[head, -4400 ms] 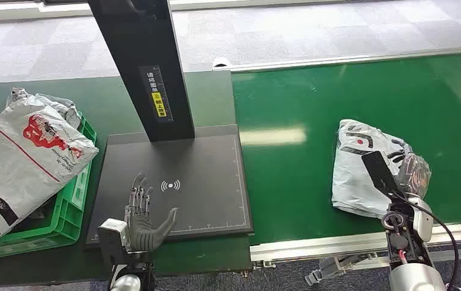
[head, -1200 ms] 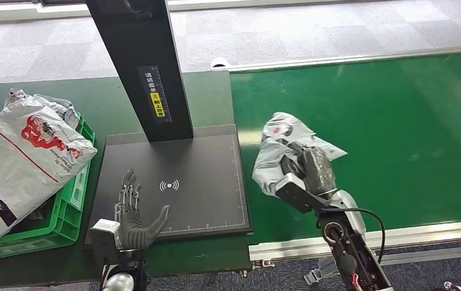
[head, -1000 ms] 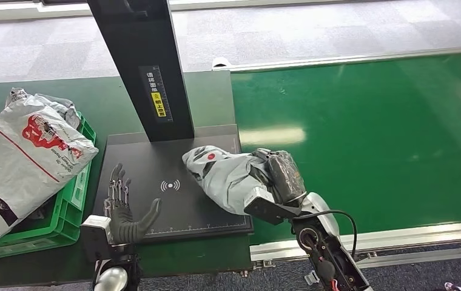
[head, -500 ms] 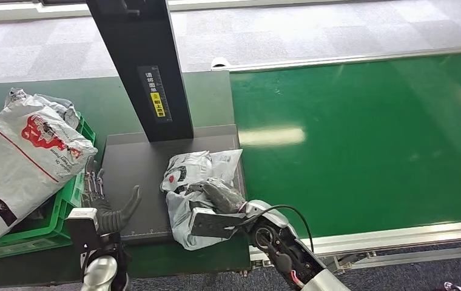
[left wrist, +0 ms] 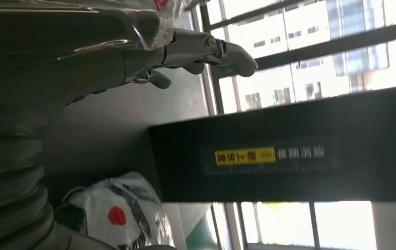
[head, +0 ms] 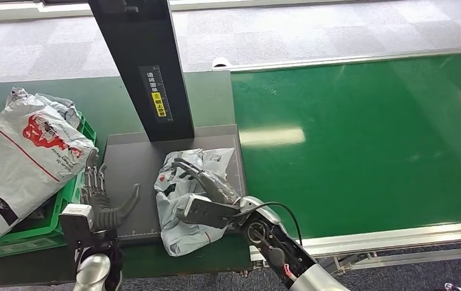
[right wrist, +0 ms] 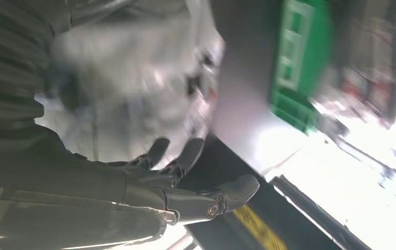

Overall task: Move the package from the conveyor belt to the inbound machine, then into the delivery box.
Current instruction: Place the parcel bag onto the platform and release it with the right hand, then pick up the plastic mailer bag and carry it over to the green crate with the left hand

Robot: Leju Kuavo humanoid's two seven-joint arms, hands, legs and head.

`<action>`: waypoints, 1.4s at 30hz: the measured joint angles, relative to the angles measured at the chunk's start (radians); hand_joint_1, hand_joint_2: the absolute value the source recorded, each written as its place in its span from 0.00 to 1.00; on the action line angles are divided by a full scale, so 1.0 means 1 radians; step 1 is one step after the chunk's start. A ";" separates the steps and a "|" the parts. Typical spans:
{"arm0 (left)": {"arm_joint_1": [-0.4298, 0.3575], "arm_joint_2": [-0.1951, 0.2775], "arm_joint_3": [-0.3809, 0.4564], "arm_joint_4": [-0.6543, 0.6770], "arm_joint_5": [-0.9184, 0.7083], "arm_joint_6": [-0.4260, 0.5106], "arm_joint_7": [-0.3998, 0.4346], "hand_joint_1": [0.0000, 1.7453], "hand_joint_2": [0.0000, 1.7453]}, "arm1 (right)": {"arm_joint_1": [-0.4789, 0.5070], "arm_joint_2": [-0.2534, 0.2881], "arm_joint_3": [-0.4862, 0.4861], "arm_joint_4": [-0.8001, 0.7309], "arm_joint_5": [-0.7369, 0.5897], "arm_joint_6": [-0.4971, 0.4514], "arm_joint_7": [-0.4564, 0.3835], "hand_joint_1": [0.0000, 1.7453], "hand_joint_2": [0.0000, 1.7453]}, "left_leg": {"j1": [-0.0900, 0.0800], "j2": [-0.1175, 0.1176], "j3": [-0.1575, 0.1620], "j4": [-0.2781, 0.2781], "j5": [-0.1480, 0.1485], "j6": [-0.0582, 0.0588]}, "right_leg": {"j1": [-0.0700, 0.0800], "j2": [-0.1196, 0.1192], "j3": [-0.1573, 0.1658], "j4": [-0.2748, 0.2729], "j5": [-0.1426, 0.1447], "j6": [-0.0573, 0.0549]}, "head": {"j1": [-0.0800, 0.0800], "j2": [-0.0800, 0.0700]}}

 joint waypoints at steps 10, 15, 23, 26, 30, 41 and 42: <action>-0.038 0.015 -0.097 -0.019 -0.245 -0.186 0.106 0.00 1.00 | 0.178 -0.088 -0.260 -0.508 -0.205 0.002 -0.085 0.00 1.00 | -0.001 0.000 0.000 0.000 0.000 0.000 | -0.001 0.000 -0.001 0.000 0.000 0.000 | 0.000 0.000; -0.072 0.018 -0.165 0.001 -0.408 -0.227 0.177 0.00 1.00 | 0.264 -0.095 -0.374 -0.645 -0.290 -0.089 -0.136 0.00 1.00 | -0.001 -0.001 0.000 0.000 0.000 0.000 | -0.001 -0.001 -0.001 0.000 0.000 0.000 | 0.000 0.000; -0.247 -0.016 -0.368 0.327 -0.862 -0.087 0.340 0.00 1.00 | 0.390 -0.079 -0.574 -0.765 -0.368 -0.102 -0.151 0.00 1.00 | -0.002 -0.001 0.001 0.000 0.000 0.000 | -0.003 0.000 0.000 -0.001 0.001 0.000 | 0.000 0.000; -0.320 -0.038 -0.442 0.484 -1.036 -0.011 0.437 0.00 1.00 | 0.428 -0.066 -0.612 -0.793 -0.370 -0.098 -0.164 0.00 1.00 | -0.002 -0.001 0.001 0.000 0.000 0.000 | -0.003 -0.001 0.000 -0.001 0.001 0.000 | 0.000 0.000; -0.416 -0.074 -0.520 0.677 -1.167 0.025 0.516 0.94 1.00 | 0.452 -0.045 -0.636 -0.816 -0.368 -0.091 -0.171 0.00 1.00 | -0.002 -0.001 0.002 0.000 0.000 0.000 | -0.003 -0.001 0.003 -0.001 0.000 0.000 | 0.000 0.000; -0.494 -0.104 -0.557 0.866 -1.162 0.132 0.471 1.00 1.00 | 0.461 -0.011 -0.660 -0.820 -0.355 -0.078 -0.169 0.00 1.00 | -0.003 -0.001 0.008 0.000 0.002 0.002 | -0.003 -0.001 0.009 -0.001 0.003 0.001 | 0.000 0.000; -0.494 -0.103 -0.556 0.867 -1.159 0.136 0.467 1.00 1.00 | 0.461 -0.009 -0.663 -0.820 -0.355 -0.077 -0.169 0.00 1.00 | -0.003 -0.001 0.008 0.000 0.002 0.002 | -0.003 -0.001 0.009 -0.001 0.003 0.001 | 0.000 0.000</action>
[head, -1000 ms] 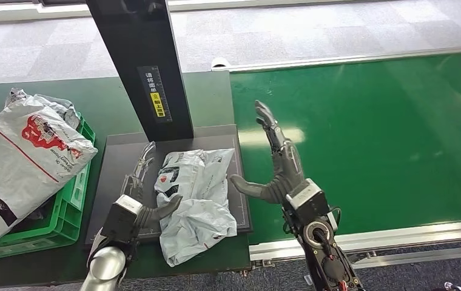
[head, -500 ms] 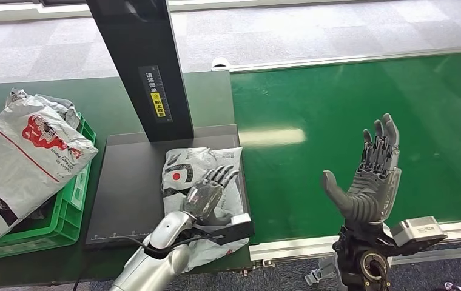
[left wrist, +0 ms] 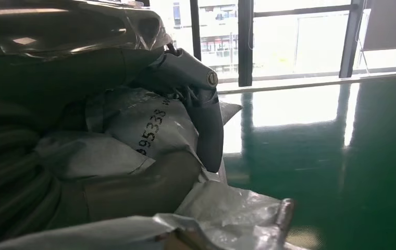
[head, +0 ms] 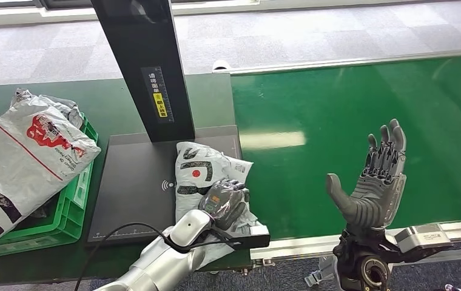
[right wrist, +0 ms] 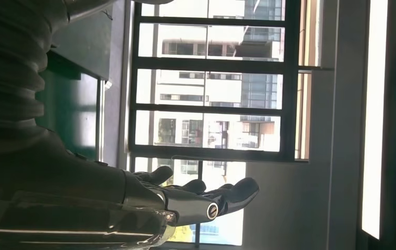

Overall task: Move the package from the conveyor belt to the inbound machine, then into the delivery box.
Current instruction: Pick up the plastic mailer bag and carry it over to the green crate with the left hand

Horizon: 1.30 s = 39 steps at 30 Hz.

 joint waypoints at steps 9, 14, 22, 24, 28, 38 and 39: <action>-0.010 0.000 0.005 0.006 0.002 0.003 -0.006 1.00 1.00 | 0.000 0.006 -0.010 0.000 0.002 0.003 0.000 0.00 1.00 | 0.000 0.000 -0.001 0.000 0.000 0.000 | 0.000 0.000 -0.001 0.000 0.000 0.000 | 0.000 0.000; -0.012 0.000 0.005 0.007 0.002 0.003 -0.007 1.00 1.00 | 0.000 0.006 -0.013 0.000 0.002 0.003 0.000 0.00 1.00 | 0.000 0.000 0.000 0.000 0.000 0.000 | 0.000 0.000 -0.001 0.000 0.000 0.000 | 0.000 0.000; 0.038 0.017 0.042 -0.091 0.058 0.137 -0.064 1.00 1.00 | 0.006 0.006 -0.018 0.000 0.005 -0.004 0.005 0.00 1.00 | 0.000 0.001 -0.003 0.000 0.001 0.000 | 0.000 0.001 -0.004 0.000 0.001 0.000 | 0.000 0.000; 0.073 0.036 0.070 -0.212 0.078 0.150 -0.077 1.00 1.00 | 0.016 0.006 -0.021 -0.005 0.006 -0.017 0.006 0.00 1.00 | 0.000 0.001 -0.005 0.000 0.001 0.000 | 0.000 0.001 -0.006 0.000 0.001 0.000 | 0.000 0.000; 0.145 0.082 0.133 -0.522 0.113 0.213 -0.134 1.00 1.00 | 0.041 0.007 -0.032 -0.026 0.003 -0.045 0.004 0.00 1.00 | 0.000 0.001 -0.009 0.000 0.001 0.000 | 0.000 0.001 -0.010 0.001 0.001 0.000 | 0.000 0.000; 0.270 0.066 0.389 -1.247 0.277 0.349 -0.527 1.00 1.00 | 0.118 0.023 -0.066 -0.095 0.002 -0.107 -0.014 0.00 1.00 | 0.000 0.001 -0.016 0.000 0.001 0.000 | 0.000 0.001 -0.017 0.001 0.000 0.000 | 0.000 0.000; 0.275 0.059 0.415 -1.281 0.297 0.349 -0.554 1.00 1.00 | 0.121 0.025 -0.069 -0.098 0.002 -0.107 -0.014 0.00 1.00 | 0.000 0.001 -0.016 0.000 0.001 0.000 | 0.000 0.001 -0.017 0.001 0.000 0.000 | 0.000 0.000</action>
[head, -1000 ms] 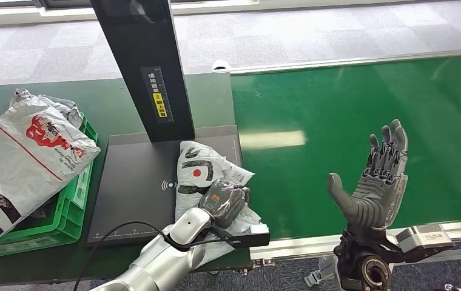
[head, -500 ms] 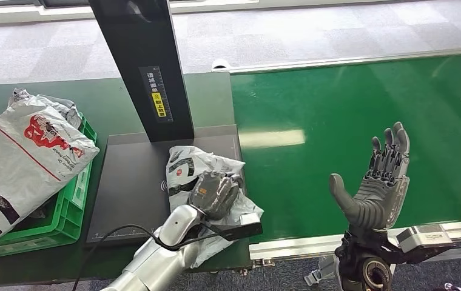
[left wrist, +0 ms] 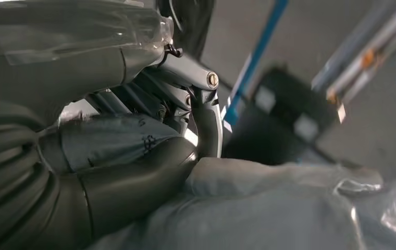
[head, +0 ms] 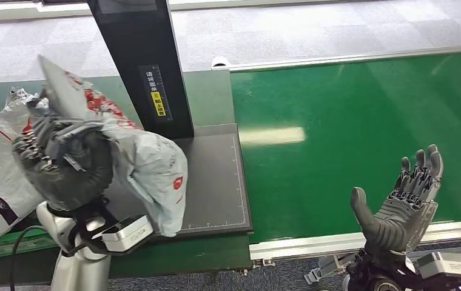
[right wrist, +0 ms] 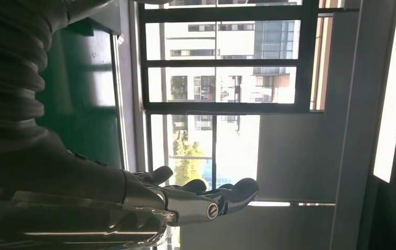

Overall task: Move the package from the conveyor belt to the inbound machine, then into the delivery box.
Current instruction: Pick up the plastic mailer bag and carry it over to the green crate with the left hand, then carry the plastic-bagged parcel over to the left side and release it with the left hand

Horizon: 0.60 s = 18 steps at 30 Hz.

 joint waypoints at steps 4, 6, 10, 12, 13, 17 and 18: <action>0.012 -0.027 0.100 -0.085 0.059 0.000 -0.064 1.00 1.00 | 0.006 0.006 -0.008 -0.012 -0.001 -0.001 0.000 0.00 1.00 | 0.000 0.000 0.000 0.000 0.000 0.000 | 0.000 0.000 0.001 0.000 0.000 0.000 | 0.000 0.000; 0.012 -0.033 0.132 -0.104 0.068 -0.001 -0.071 1.00 1.00 | 0.008 0.007 -0.008 -0.016 -0.001 -0.001 0.000 0.00 1.00 | 0.000 0.000 0.001 0.000 0.001 0.000 | 0.000 0.000 0.001 0.000 0.000 0.000 | 0.000 0.000; 0.012 -0.039 0.167 -0.129 0.070 -0.002 -0.076 1.00 1.00 | 0.009 0.010 -0.009 -0.019 -0.001 -0.001 0.000 0.00 1.00 | 0.000 0.000 0.001 0.000 0.001 0.000 | 0.000 0.000 0.001 0.000 0.000 0.000 | 0.000 0.000; 0.012 -0.041 0.177 -0.136 0.070 -0.002 -0.076 1.00 1.00 | 0.010 0.011 -0.010 -0.019 -0.001 -0.001 0.000 0.00 1.00 | 0.000 0.000 0.001 0.000 0.001 0.000 | 0.000 0.000 0.001 0.000 0.000 0.000 | 0.000 0.000; 0.012 -0.041 0.181 -0.139 0.070 -0.002 -0.076 1.00 1.00 | 0.010 0.012 -0.010 -0.019 -0.001 -0.001 0.000 0.00 1.00 | 0.000 0.000 0.001 0.000 0.001 0.000 | 0.000 0.000 0.001 0.000 0.000 0.000 | 0.000 0.000; 0.012 -0.042 0.191 -0.146 0.070 -0.003 -0.076 1.00 1.00 | 0.010 0.013 -0.013 -0.019 -0.001 -0.001 0.000 0.00 1.00 | 0.000 0.000 0.000 0.000 0.000 0.000 | 0.000 0.000 0.000 0.000 0.000 0.000 | 0.000 0.000; 0.012 -0.042 0.193 -0.147 0.070 -0.003 -0.076 1.00 1.00 | 0.010 0.013 -0.013 -0.019 -0.001 -0.001 0.000 0.00 1.00 | 0.000 0.000 0.000 0.000 0.000 0.000 | 0.000 0.000 0.000 0.000 0.000 0.000 | 0.000 0.000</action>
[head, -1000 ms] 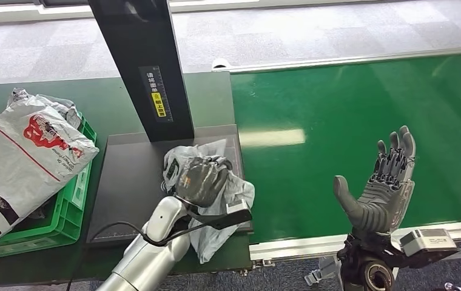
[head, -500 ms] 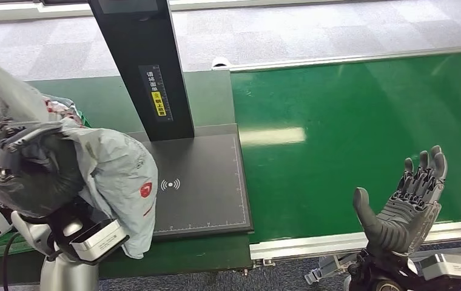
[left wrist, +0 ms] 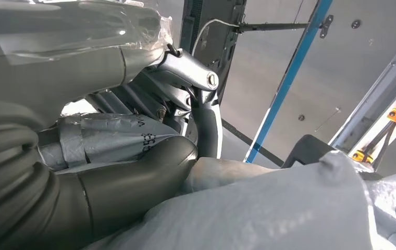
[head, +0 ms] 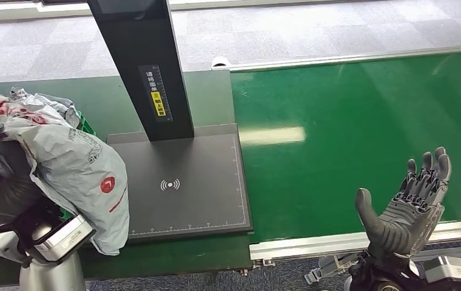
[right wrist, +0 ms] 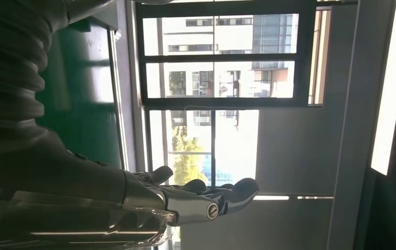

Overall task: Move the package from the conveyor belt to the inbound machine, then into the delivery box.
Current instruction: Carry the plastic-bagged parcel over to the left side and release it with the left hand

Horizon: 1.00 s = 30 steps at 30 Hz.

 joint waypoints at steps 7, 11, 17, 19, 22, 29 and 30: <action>-0.037 0.017 0.045 0.032 0.015 0.000 0.128 1.00 1.00 | 0.006 0.001 -0.004 -0.007 0.000 -0.003 0.000 0.00 1.00 | 0.000 0.000 0.000 0.000 0.000 0.000 | 0.000 0.000 0.000 0.000 0.000 0.000 | 0.000 0.000; -0.161 0.122 0.136 0.206 0.077 -0.005 0.318 1.00 1.00 | 0.012 0.001 -0.006 -0.016 -0.011 -0.006 0.000 0.00 1.00 | 0.001 0.000 0.001 0.000 0.002 -0.001 | 0.001 0.000 0.000 0.000 0.001 -0.002 | 0.000 0.000; -0.426 0.381 0.286 0.767 -0.101 -0.009 0.536 1.00 1.00 | 0.002 -0.009 0.005 -0.010 -0.048 -0.001 0.002 0.00 1.00 | 0.004 0.007 0.001 -0.001 0.004 -0.005 | 0.004 0.007 -0.002 0.003 0.004 -0.006 | 0.000 0.000; -0.490 0.480 0.327 0.981 -0.168 -0.009 0.589 1.00 1.00 | -0.006 -0.014 0.012 -0.001 -0.055 -0.001 0.004 0.00 1.00 | 0.004 0.014 0.001 -0.001 0.004 -0.005 | 0.004 0.014 -0.005 0.004 0.005 -0.008 | 0.000 0.000; -0.537 0.566 0.361 1.182 -0.201 -0.006 0.602 1.00 1.00 | -0.011 -0.020 0.018 0.009 -0.056 -0.003 0.005 0.00 1.00 | 0.004 0.017 -0.001 -0.001 0.004 -0.005 | 0.004 0.017 -0.008 0.005 0.006 -0.009 | 0.000 0.000; -0.599 0.634 0.386 1.393 -0.257 -0.004 0.639 1.00 1.00 | -0.015 -0.023 0.027 0.021 -0.066 -0.013 0.005 0.00 1.00 | 0.003 0.013 -0.003 -0.001 0.004 -0.005 | 0.003 0.013 -0.008 0.004 0.006 -0.009 | 0.000 0.000; -0.603 0.638 0.387 1.407 -0.262 -0.004 0.644 1.00 1.00 | -0.015 -0.023 0.028 0.023 -0.066 -0.013 0.005 0.00 1.00 | 0.003 0.013 -0.003 -0.001 0.004 -0.005 | 0.003 0.013 -0.008 0.004 0.006 -0.009 | 0.000 0.000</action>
